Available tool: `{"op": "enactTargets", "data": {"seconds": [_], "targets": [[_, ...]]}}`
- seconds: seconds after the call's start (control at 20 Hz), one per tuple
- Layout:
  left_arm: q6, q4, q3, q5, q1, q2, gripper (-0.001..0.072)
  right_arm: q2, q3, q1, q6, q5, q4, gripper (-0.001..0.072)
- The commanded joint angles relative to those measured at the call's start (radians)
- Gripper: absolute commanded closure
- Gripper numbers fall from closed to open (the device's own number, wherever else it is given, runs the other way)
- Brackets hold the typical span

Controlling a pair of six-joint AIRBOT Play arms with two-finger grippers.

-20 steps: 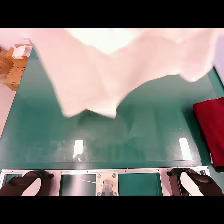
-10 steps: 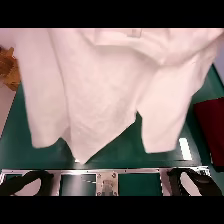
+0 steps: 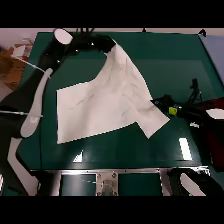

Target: Fold the shirts.

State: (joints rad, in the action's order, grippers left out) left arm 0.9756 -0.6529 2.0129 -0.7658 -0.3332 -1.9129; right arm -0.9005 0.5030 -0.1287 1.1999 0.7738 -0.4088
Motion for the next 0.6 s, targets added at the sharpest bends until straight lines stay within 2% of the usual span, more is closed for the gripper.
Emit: {"op": "enactTargets", "data": {"seconds": [0.0,0.05,0.1,0.15,0.25,0.3,0.35,0.45,0.5,0.55], "targets": [[0.070,0.001,0.002,-0.035,-0.027,-0.128,0.0147,-0.118,-0.093,-0.013,-0.030,-0.182,-0.003,0.0694],[0.081,0.002,0.008,-0.089,-0.003,-0.115,0.0146,-0.134,-0.066,-0.038,-0.041,-0.173,-0.003,0.0654],[0.111,0.002,0.019,-0.177,0.040,-0.095,0.0146,-0.137,-0.029,-0.075,-0.064,-0.149,-0.004,0.0516],[0.148,0.002,0.028,-0.272,0.090,-0.068,0.0146,-0.136,0.011,-0.122,-0.099,-0.101,-0.005,0.0420],[0.268,-0.017,0.029,-0.475,0.221,0.008,0.0147,-0.136,0.114,-0.244,-0.166,0.057,-0.074,0.0400],[0.319,-0.033,0.029,-0.565,0.285,0.039,0.0148,-0.137,0.162,-0.302,-0.164,0.120,-0.143,0.0328],[0.368,-0.058,0.028,-0.653,0.345,0.063,0.0148,-0.137,0.201,-0.358,-0.164,0.172,-0.216,0.0290],[0.471,-0.135,0.024,-0.822,0.443,0.091,0.0157,-0.137,0.222,-0.455,-0.128,0.240,-0.309,0.0308],[0.496,-0.187,-0.001,-0.898,0.477,0.113,0.0247,-0.140,0.219,-0.488,-0.095,0.261,-0.352,0.0393],[0.502,-0.245,-0.042,-0.949,0.498,0.137,0.0250,-0.147,0.209,-0.515,-0.074,0.269,-0.399,0.0428]]}}
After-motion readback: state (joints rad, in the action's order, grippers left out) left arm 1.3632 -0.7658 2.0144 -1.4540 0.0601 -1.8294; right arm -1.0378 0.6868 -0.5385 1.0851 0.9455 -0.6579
